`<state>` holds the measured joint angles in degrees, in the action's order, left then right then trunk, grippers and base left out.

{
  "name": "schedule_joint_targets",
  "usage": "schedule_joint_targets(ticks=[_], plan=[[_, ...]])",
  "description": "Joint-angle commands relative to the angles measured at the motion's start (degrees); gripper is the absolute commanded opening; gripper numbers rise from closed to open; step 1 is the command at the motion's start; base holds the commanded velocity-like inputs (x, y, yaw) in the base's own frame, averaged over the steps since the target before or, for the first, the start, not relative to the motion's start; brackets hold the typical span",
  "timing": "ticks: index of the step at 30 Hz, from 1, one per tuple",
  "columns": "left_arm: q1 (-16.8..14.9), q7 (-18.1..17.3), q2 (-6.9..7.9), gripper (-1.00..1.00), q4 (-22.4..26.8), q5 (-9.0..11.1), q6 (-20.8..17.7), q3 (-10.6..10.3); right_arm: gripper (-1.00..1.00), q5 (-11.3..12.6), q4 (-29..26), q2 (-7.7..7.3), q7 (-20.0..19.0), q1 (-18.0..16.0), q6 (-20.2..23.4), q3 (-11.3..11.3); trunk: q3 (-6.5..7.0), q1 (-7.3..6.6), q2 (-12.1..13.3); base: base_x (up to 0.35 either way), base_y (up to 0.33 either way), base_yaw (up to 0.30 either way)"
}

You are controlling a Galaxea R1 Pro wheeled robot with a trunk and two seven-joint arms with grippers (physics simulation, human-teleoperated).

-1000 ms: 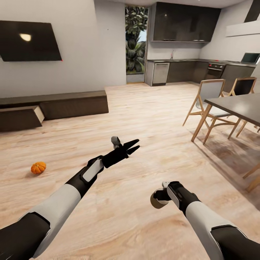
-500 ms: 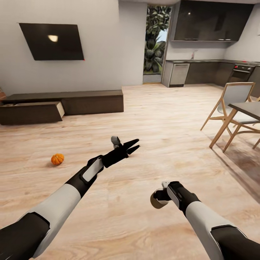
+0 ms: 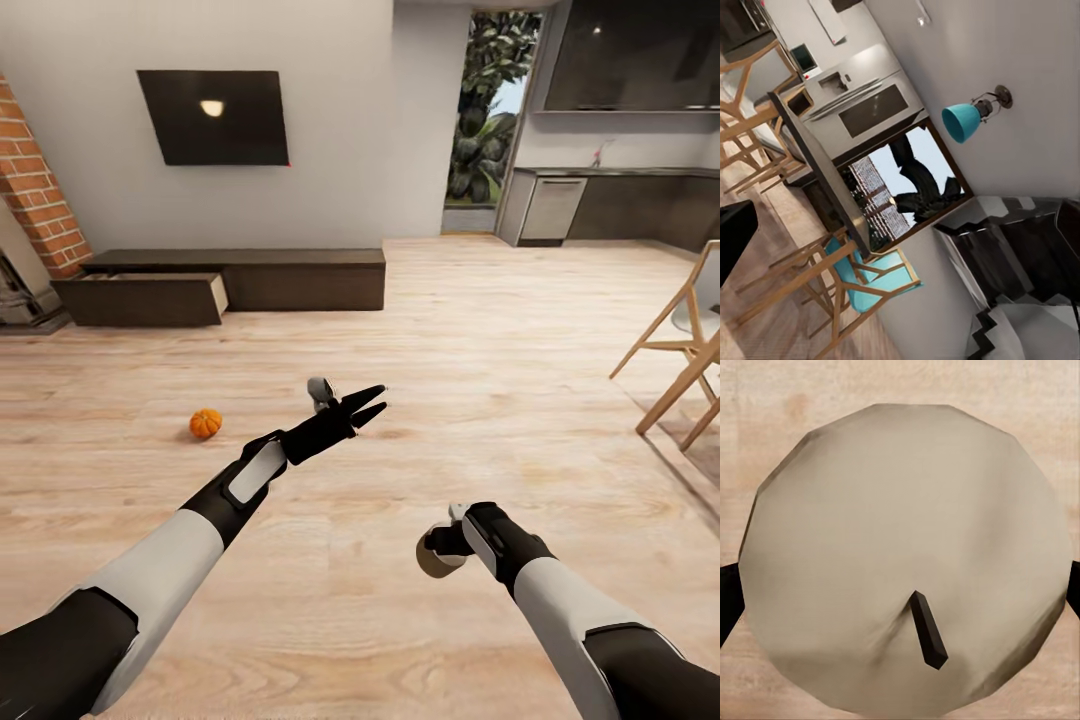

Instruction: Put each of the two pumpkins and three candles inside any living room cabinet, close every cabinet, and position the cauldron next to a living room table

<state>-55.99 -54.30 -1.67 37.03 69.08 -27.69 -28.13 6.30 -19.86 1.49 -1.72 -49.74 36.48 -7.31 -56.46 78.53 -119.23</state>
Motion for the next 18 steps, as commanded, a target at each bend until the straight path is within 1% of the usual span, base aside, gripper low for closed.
schedule_joint_targets(ticks=[1, 8, 12, 18], plan=[[0.0, 0.0, 0.00, 1.00, 0.0, 0.0, 0.0, 0.0, -1.00, 0.2, 0.0, 0.00, 0.1, 0.0, 0.0, 0.0, 0.00, 0.00, 0.0, 0.000, 0.000, 0.286], [0.0, 0.0, 0.00, 1.00, 0.0, 0.0, 0.0, 0.0, -1.00, 0.2, 0.0, 0.00, 0.1, 0.0, 0.0, 0.0, 0.00, 0.00, 0.0, 0.018, -0.015, 0.273], [0.0, 0.0, 0.00, 1.00, -0.1, 0.0, 0.0, 0.0, -1.00, 0.1, 0.0, -0.04, 0.1, 0.0, 0.0, 0.0, 0.00, 0.00, 0.0, 0.162, -0.110, 0.067], [0.0, 0.0, 0.00, 1.00, -0.1, 0.0, 0.0, 0.0, -1.00, 0.1, 0.2, -0.08, 0.0, 0.0, 0.0, 0.0, 0.00, 0.00, 0.0, 0.255, -0.133, 0.008]])
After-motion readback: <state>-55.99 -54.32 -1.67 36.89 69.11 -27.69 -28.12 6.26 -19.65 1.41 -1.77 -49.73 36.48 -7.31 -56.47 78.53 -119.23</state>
